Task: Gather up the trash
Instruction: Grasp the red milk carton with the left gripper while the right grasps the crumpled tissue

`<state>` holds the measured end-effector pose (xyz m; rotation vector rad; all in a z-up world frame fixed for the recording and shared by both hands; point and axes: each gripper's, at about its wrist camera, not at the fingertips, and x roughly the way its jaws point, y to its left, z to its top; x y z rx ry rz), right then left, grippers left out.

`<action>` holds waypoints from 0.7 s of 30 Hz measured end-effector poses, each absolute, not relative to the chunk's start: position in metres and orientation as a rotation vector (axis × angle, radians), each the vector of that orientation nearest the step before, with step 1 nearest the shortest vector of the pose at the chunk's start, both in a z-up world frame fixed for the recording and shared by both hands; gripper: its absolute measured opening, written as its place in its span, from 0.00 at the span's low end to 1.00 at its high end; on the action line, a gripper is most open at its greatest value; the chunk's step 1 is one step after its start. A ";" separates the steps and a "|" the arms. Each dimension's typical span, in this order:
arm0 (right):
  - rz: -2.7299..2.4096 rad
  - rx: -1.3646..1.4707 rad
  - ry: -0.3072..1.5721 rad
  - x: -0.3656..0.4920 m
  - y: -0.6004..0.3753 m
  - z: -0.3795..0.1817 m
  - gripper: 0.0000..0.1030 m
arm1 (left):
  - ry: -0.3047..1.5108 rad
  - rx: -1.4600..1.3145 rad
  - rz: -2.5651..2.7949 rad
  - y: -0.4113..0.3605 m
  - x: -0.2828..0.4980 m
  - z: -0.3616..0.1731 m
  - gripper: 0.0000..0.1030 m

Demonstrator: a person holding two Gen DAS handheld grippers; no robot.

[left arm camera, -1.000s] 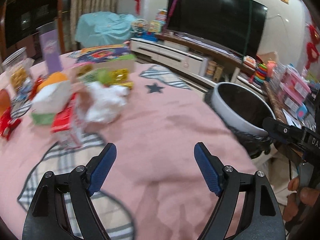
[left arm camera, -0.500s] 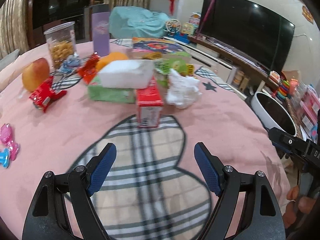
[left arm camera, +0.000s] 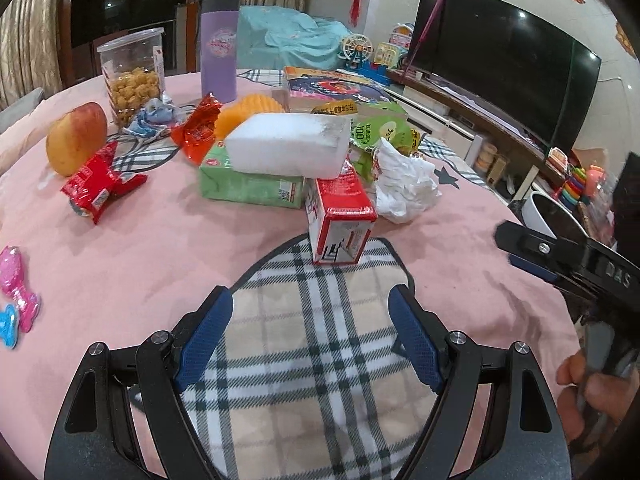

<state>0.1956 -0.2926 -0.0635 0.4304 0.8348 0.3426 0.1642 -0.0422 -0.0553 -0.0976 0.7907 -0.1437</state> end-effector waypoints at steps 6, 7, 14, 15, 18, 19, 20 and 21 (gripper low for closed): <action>0.392 0.462 0.851 0.225 -0.275 -0.070 0.68 | 0.799 -0.112 -0.152 -0.043 0.188 -0.056 0.80; 0.397 0.465 0.854 0.230 -0.273 -0.071 0.68 | 0.801 -0.113 -0.153 -0.042 0.192 -0.056 0.80; 0.428 0.493 0.898 0.260 -0.257 -0.086 0.56 | 0.819 -0.143 -0.155 -0.042 0.215 -0.062 0.79; 0.433 0.500 0.904 0.262 -0.255 -0.088 0.50 | 0.816 -0.148 -0.161 -0.042 0.216 -0.062 0.76; 0.431 0.492 0.903 0.261 -0.255 -0.090 0.36 | 0.816 -0.145 -0.198 -0.046 0.220 -0.062 0.44; 0.434 0.497 0.899 0.259 -0.257 -0.090 0.35 | 0.819 -0.137 -0.207 -0.049 0.220 -0.063 0.30; 0.437 0.500 0.899 0.258 -0.258 -0.090 0.33 | 0.818 -0.125 -0.210 -0.051 0.218 -0.063 0.31; 0.438 0.501 0.896 0.253 -0.260 -0.089 0.33 | 0.813 -0.117 -0.208 -0.051 0.216 -0.063 0.31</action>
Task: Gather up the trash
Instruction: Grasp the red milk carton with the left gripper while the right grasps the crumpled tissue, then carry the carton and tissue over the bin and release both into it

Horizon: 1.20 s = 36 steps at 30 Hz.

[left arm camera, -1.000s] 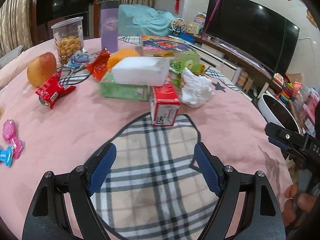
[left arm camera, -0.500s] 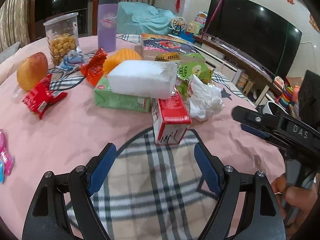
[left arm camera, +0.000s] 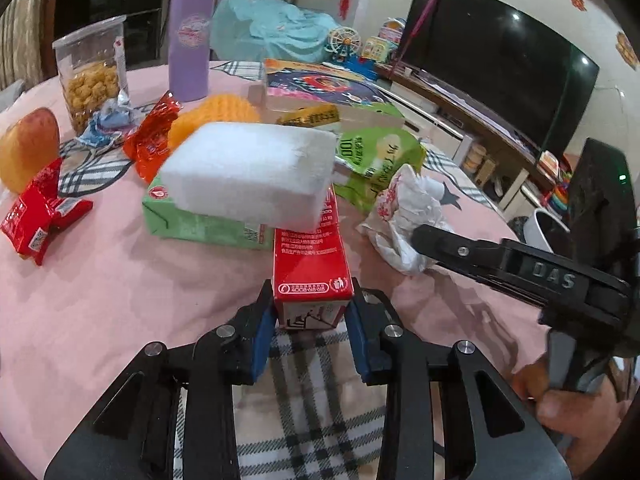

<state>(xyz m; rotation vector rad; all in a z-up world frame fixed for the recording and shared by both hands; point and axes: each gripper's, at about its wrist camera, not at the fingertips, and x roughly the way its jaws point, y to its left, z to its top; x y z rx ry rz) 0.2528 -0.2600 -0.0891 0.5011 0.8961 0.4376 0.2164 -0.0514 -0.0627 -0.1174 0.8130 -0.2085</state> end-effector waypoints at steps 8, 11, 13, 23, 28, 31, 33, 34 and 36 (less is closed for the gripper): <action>0.411 0.512 0.867 0.219 -0.288 -0.079 0.32 | 0.773 -0.100 -0.269 -0.064 0.186 -0.053 0.30; 0.382 0.531 0.851 0.204 -0.306 -0.076 0.32 | 0.766 -0.092 -0.301 -0.074 0.174 -0.051 0.30; 0.363 0.539 0.843 0.195 -0.316 -0.074 0.32 | 0.762 -0.086 -0.327 -0.084 0.167 -0.049 0.30; 0.272 0.572 0.793 0.153 -0.369 -0.063 0.32 | 0.723 -0.034 -0.448 -0.137 0.146 -0.033 0.30; 0.217 0.588 0.766 0.136 -0.399 -0.058 0.32 | 0.716 -0.004 -0.497 -0.165 0.141 -0.028 0.30; 0.186 0.596 0.753 0.126 -0.413 -0.058 0.32 | 0.710 0.013 -0.521 -0.178 0.138 -0.026 0.30; 0.167 0.603 0.745 0.121 -0.422 -0.057 0.32 | 0.707 0.021 -0.534 -0.186 0.136 -0.023 0.30; 0.158 0.607 0.741 0.118 -0.426 -0.057 0.32 | 0.705 0.026 -0.541 -0.190 0.134 -0.023 0.30; 0.147 0.614 0.734 0.114 -0.433 -0.056 0.32 | 0.703 0.034 -0.557 -0.199 0.133 -0.021 0.30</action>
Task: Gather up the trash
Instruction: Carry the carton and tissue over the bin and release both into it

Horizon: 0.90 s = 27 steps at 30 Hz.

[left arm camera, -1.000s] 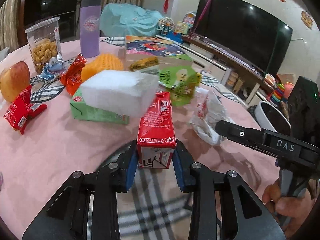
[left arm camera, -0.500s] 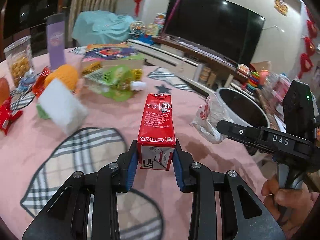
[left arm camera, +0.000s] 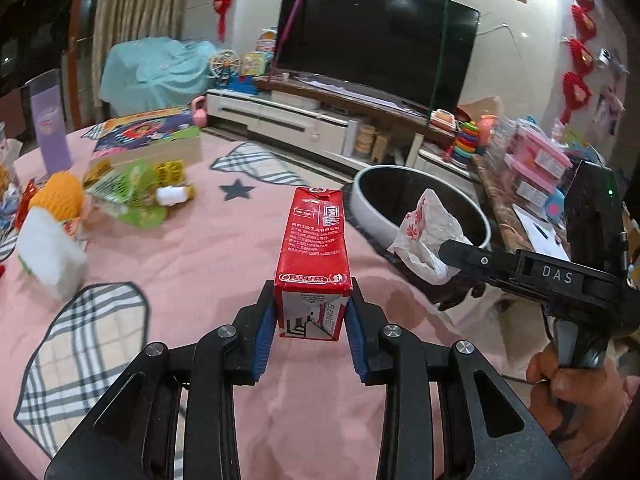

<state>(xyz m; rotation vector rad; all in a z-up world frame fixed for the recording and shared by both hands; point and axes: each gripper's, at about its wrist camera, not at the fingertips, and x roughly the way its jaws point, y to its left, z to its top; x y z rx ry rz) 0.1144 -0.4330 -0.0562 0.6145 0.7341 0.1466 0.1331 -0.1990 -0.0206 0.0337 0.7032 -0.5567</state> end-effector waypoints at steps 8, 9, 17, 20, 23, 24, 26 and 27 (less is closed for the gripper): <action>0.089 0.628 0.697 0.101 -0.459 -0.051 0.32 | 0.691 0.061 -0.612 -0.231 0.131 -0.013 0.30; 0.082 0.631 0.693 0.099 -0.463 -0.051 0.32 | 0.688 0.065 -0.618 -0.234 0.131 -0.012 0.30; 0.035 0.625 0.671 0.099 -0.485 -0.046 0.32 | 0.681 0.081 -0.652 -0.260 0.135 -0.007 0.30; 0.019 0.620 0.668 0.100 -0.492 -0.046 0.32 | 0.684 0.078 -0.660 -0.268 0.139 -0.006 0.30; 0.003 0.613 0.665 0.103 -0.497 -0.045 0.32 | 0.681 0.081 -0.664 -0.275 0.143 -0.005 0.30; -0.002 0.609 0.667 0.104 -0.499 -0.045 0.32 | 0.681 0.081 -0.665 -0.277 0.145 -0.004 0.30; -0.009 0.608 0.671 0.105 -0.505 -0.046 0.32 | 0.685 0.081 -0.668 -0.280 0.149 -0.005 0.30; -0.015 0.608 0.673 0.107 -0.507 -0.047 0.32 | 0.687 0.082 -0.669 -0.282 0.150 -0.005 0.30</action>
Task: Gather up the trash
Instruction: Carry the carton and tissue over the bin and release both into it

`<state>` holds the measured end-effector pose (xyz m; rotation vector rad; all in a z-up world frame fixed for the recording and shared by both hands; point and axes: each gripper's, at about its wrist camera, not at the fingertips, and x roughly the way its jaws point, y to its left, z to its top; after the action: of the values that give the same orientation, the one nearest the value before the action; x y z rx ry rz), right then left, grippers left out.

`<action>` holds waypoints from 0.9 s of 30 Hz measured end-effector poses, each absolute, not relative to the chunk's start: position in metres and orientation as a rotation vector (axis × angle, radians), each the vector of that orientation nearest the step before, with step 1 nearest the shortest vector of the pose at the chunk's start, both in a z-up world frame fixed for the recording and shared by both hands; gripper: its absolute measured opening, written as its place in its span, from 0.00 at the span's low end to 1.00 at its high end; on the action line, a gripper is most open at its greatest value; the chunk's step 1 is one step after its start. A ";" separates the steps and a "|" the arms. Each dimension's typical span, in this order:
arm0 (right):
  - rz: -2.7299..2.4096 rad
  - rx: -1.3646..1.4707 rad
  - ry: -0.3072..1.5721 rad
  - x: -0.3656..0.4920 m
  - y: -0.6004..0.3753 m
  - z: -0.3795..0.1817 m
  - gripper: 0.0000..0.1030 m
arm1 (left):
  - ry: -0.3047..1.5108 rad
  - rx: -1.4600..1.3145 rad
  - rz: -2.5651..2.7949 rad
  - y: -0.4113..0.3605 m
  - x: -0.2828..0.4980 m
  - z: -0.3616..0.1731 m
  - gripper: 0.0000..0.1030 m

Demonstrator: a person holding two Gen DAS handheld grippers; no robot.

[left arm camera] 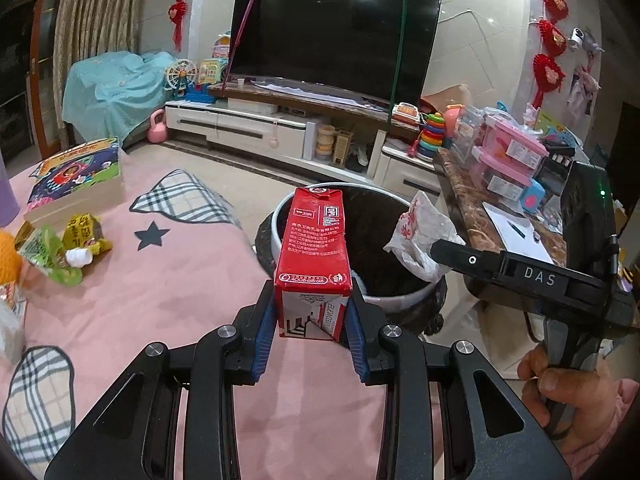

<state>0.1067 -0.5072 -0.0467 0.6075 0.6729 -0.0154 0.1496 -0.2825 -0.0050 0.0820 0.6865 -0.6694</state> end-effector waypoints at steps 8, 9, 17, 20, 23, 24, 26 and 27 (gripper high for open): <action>-0.034 0.595 0.688 0.117 -0.516 -0.046 0.32 | 0.691 0.106 -0.690 -0.304 0.159 -0.006 0.30; -0.034 0.592 0.692 0.119 -0.516 -0.047 0.32 | 0.692 0.110 -0.692 -0.307 0.160 -0.006 0.30; -0.051 0.588 0.712 0.130 -0.525 -0.051 0.32 | 0.705 0.136 -0.697 -0.321 0.172 -0.010 0.30; -0.056 0.578 0.719 0.134 -0.527 -0.050 0.32 | 0.708 0.144 -0.698 -0.327 0.176 -0.010 0.30; -0.062 0.570 0.730 0.139 -0.529 -0.051 0.33 | 0.714 0.149 -0.697 -0.331 0.178 -0.011 0.30; -0.064 0.568 0.732 0.140 -0.530 -0.051 0.33 | 0.715 0.152 -0.692 -0.332 0.179 -0.012 0.30; -0.066 0.564 0.735 0.143 -0.531 -0.051 0.33 | 0.724 0.154 -0.689 -0.334 0.181 -0.013 0.30; -0.066 0.563 0.736 0.144 -0.531 -0.051 0.34 | 0.728 0.153 -0.689 -0.334 0.183 -0.013 0.30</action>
<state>0.1443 -0.5311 -0.0508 0.5628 0.7355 -0.0664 0.1828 -0.3345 -0.0134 0.1532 0.7280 -0.6887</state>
